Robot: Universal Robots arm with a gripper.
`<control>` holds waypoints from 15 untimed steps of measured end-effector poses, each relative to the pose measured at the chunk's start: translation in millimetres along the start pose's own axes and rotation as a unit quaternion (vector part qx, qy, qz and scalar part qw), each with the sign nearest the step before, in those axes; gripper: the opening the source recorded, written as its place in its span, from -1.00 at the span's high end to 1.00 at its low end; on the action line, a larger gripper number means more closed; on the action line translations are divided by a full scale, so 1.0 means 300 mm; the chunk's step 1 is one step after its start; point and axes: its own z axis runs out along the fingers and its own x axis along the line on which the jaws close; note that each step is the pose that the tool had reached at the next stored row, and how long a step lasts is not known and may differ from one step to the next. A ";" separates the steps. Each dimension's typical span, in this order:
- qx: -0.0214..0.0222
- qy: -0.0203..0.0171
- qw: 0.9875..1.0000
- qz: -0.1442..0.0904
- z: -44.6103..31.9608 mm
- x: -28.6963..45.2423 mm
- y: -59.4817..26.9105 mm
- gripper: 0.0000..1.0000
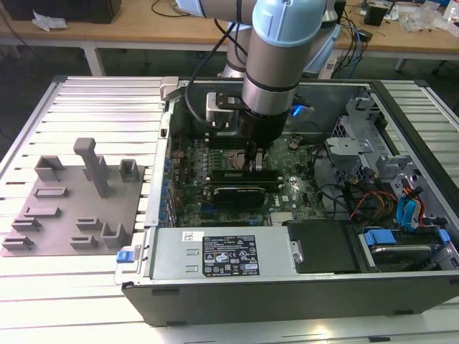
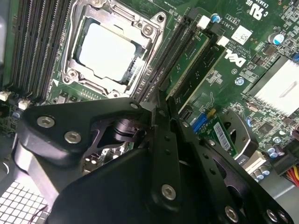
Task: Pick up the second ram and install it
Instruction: 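Insert the second ram into the second slot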
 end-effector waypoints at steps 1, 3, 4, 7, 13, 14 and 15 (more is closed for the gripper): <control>0.000 0.000 1.000 0.000 0.002 0.000 0.000 0.78; 0.000 0.000 1.000 0.000 0.004 -0.001 0.000 0.78; 0.000 0.000 1.000 0.000 0.005 -0.001 0.000 0.78; 0.000 -0.001 1.000 -0.001 0.007 -0.001 0.000 0.78; 0.000 -0.002 1.000 -0.002 0.004 -0.001 0.001 0.78; 0.001 -0.002 1.000 -0.002 0.002 0.000 0.001 0.78; 0.001 -0.002 1.000 -0.002 0.002 0.000 0.001 0.78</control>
